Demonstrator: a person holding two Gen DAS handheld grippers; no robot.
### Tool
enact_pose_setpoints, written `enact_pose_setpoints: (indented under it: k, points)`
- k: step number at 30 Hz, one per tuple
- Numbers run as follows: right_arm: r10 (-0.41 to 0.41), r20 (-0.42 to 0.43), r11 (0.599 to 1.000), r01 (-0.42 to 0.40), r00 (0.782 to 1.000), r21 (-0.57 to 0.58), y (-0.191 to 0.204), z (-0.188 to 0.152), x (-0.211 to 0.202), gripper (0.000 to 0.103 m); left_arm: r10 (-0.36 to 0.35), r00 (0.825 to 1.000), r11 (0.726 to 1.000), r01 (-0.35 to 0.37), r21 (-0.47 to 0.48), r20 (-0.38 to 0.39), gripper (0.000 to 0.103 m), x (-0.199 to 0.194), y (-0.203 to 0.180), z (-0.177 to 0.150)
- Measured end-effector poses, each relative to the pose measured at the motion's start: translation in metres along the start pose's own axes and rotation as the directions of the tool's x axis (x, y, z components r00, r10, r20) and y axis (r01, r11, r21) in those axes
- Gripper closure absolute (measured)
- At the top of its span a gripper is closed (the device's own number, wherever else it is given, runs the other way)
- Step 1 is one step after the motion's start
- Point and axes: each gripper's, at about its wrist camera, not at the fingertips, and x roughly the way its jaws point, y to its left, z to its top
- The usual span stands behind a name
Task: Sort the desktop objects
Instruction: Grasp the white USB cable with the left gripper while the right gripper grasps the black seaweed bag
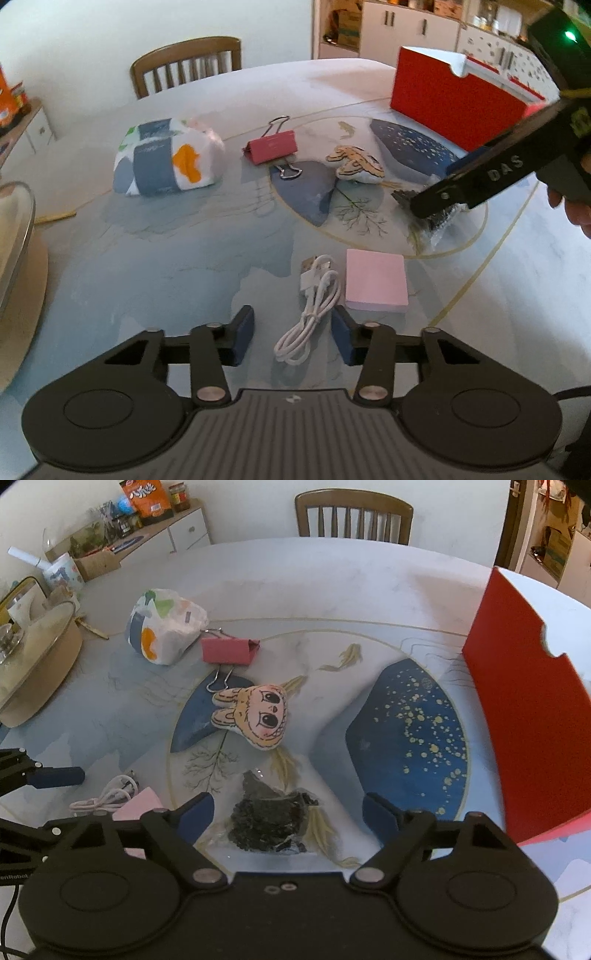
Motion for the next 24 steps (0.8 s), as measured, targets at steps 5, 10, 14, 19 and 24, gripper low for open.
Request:
enact_pose_setpoints:
  k: [5,10,14,19,24]
  points:
    - [-0.004,-0.024,1.000,0.004,1.000,-0.004,0.002,0.001,0.008,0.023,-0.012,1.000,1.000,0.012,0.024,0.003,0.074,-0.001,-0.006,0.000]
    - [-0.012,-0.043,1.000,0.011,0.999,-0.013,0.004,0.002,0.014,0.027,-0.011,1.000,1.000,0.011,0.024,0.003,0.087,-0.002,-0.010,-0.001]
    - [-0.025,-0.041,0.999,0.023,0.999,-0.044,0.009,0.005,0.014,0.042,-0.001,1.000,1.000,0.001,0.011,0.003,0.092,-0.003,-0.012,-0.002]
    - [-0.041,-0.036,0.997,0.039,0.999,-0.063,0.011,0.006,0.013,0.056,0.007,1.000,0.999,-0.007,-0.050,-0.004,0.093,-0.005,-0.009,-0.003]
    - [-0.027,-0.032,0.999,0.025,0.999,-0.042,0.004,0.005,0.009,0.065,0.006,1.000,0.992,-0.007,-0.130,-0.008,0.093,-0.009,-0.002,-0.004]
